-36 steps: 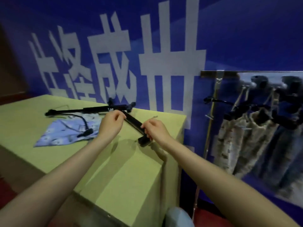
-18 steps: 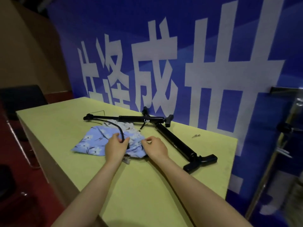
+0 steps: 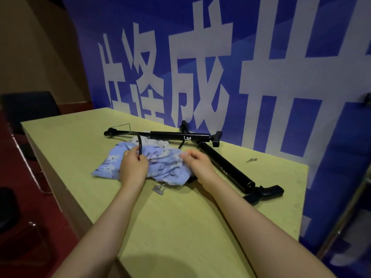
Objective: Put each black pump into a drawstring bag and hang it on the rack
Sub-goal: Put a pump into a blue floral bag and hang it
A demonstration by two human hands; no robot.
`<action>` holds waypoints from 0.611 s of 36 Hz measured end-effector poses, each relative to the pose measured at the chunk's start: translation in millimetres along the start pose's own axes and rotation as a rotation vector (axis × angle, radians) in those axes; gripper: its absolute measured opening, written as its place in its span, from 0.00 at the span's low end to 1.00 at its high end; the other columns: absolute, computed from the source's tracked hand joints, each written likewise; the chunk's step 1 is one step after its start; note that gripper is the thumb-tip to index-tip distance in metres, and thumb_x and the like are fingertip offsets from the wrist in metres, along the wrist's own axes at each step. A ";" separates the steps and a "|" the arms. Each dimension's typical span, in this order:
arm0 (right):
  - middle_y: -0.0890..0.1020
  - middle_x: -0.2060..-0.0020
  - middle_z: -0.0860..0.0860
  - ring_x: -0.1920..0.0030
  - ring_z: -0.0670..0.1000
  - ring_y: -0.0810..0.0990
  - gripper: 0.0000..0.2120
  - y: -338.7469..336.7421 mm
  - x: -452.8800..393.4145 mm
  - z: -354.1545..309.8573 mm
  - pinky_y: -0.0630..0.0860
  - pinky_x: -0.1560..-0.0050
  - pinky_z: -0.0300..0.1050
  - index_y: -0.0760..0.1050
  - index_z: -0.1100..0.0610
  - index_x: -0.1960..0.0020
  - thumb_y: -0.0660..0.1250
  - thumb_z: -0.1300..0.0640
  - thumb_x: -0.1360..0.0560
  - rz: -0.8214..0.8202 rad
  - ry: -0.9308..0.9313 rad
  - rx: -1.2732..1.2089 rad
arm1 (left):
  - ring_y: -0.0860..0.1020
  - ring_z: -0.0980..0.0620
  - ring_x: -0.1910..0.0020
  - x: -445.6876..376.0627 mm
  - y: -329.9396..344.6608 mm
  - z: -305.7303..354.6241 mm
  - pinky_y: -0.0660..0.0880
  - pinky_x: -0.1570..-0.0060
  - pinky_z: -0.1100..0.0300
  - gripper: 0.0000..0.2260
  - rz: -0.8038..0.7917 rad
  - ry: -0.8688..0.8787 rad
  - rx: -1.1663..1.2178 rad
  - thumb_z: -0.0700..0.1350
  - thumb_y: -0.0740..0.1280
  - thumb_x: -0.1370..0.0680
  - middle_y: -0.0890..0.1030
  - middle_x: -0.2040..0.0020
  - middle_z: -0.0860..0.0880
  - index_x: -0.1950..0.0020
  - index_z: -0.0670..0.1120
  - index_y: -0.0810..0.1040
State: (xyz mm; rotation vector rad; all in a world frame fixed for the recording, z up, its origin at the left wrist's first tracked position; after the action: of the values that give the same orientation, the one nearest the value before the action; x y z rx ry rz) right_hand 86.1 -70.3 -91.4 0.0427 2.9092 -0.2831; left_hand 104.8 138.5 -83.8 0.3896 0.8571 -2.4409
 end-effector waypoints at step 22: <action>0.82 0.65 0.42 0.61 0.42 0.79 0.08 -36.7 12.3 -43.6 0.73 0.61 0.32 0.80 0.50 0.55 0.63 0.55 0.20 0.113 -0.054 -0.288 | 0.73 0.49 0.66 48.0 8.7 48.6 0.71 0.66 0.58 0.12 -0.230 0.075 0.578 0.41 0.57 0.17 0.77 0.62 0.47 0.57 0.46 0.77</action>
State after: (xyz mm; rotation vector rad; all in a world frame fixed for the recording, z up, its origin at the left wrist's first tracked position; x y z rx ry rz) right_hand 63.0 -97.8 -45.4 0.1489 2.8494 0.1517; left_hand 65.5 83.2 -71.6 0.6177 0.2100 -2.8835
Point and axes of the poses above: each hand's wrist, its own x-axis away from the middle knuckle, its own y-axis out of the palm, z = x × y, the point moved 7 cm from there along -x, towards the middle knuckle
